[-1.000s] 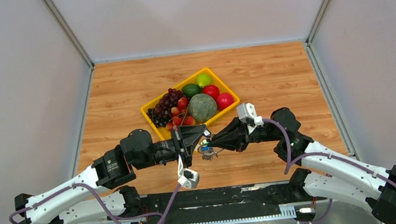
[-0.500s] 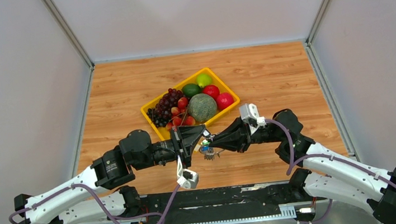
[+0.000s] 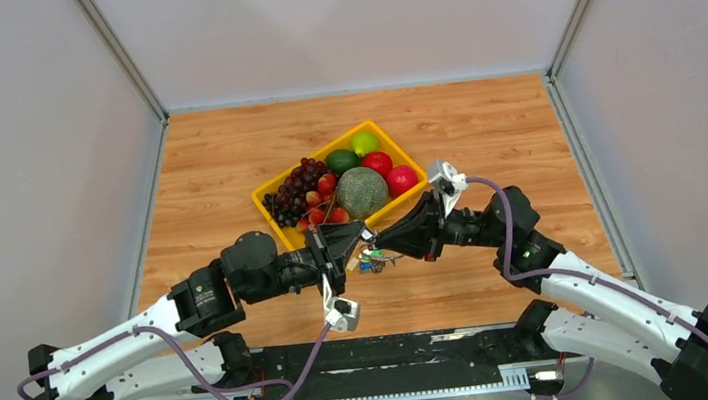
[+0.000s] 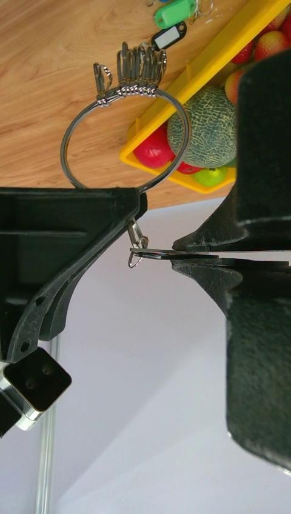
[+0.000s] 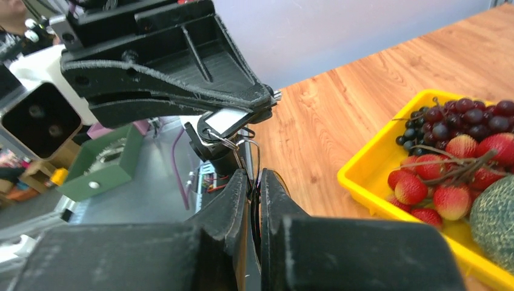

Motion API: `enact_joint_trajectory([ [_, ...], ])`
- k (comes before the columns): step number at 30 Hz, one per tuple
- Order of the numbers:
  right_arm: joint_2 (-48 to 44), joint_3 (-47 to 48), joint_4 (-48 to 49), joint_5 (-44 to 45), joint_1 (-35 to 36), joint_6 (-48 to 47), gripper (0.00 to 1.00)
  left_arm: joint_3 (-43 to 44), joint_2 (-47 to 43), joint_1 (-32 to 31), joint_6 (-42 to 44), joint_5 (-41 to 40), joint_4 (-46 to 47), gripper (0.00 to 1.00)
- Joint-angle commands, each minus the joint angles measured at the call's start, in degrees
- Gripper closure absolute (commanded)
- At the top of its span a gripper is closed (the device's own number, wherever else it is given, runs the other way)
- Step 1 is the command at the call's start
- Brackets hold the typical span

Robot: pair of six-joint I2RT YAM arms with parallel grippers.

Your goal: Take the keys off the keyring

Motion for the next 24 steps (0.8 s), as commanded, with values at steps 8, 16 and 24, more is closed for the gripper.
enact_joint_trajectory([
  [8, 3.75, 3.34, -7.06, -0.87, -8.08, 18.26, 1.00, -1.87, 1.02, -0.26, 0.12, 1.79, 6.19, 1.00],
  [16, 3.85, 3.83, -10.10, 2.36, -8.09, 22.10, 1.00, -2.25, 1.91, -0.26, -0.28, 2.61, 6.25, 1.00],
  [24, 2.99, 4.72, -12.46, 7.18, -8.11, 23.05, 1.00, -2.74, 4.07, -0.27, -3.08, 8.10, 6.25, 1.00],
])
